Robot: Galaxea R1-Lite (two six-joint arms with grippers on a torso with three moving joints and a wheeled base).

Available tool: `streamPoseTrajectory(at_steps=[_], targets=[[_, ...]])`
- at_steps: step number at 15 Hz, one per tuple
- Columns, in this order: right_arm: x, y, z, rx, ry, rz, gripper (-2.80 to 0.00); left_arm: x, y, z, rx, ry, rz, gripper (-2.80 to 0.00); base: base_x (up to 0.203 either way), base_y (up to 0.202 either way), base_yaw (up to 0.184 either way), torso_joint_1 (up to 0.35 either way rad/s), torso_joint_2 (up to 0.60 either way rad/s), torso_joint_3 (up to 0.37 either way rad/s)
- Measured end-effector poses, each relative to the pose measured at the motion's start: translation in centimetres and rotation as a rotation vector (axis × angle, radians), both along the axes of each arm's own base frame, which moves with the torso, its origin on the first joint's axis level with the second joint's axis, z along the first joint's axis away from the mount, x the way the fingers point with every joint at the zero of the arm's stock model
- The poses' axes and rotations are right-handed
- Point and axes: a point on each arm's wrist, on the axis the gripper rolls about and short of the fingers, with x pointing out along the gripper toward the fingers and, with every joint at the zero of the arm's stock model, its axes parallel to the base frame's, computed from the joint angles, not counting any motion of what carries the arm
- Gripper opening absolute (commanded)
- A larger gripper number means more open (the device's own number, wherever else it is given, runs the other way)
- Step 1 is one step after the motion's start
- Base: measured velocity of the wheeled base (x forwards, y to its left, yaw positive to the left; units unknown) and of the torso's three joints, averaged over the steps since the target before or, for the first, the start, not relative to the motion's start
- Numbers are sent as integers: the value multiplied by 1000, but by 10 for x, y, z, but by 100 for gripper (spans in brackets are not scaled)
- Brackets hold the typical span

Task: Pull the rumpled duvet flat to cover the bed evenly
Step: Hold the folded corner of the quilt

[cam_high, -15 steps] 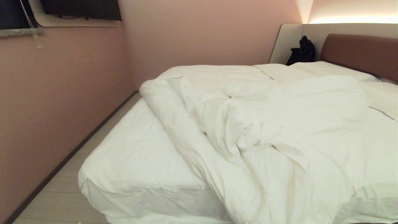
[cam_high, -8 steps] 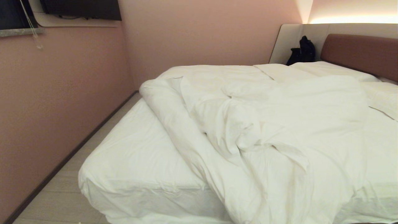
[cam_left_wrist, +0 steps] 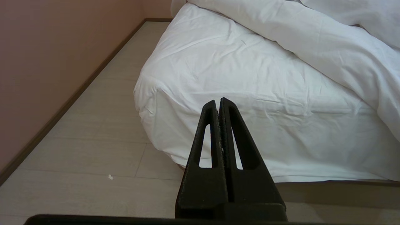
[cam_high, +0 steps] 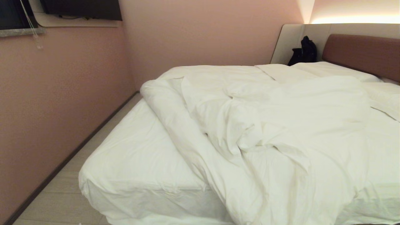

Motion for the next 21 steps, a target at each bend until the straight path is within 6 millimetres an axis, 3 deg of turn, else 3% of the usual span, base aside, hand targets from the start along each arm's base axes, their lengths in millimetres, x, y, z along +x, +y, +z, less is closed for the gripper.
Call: streamPoseTrajectory(at_steps=[7,15,18,21], targets=[[0,0,0,0,0,0,-280,-1,0,3,1,-5,1,-280,0,0,0,0,0,0],[0,0,0,0,0,0,-280,-14,-2,69,-122,-52,-111,-280,0,0,0,0,0,0],[0,0,0,0,0,0,-280,-1,-4,101,-268,6,-198,-280,0,0,0,0,0,0],[0,0,0,0,0,0,-280,28,-7,124,-389,102,-298,-280,0,0,0,0,0,0]])
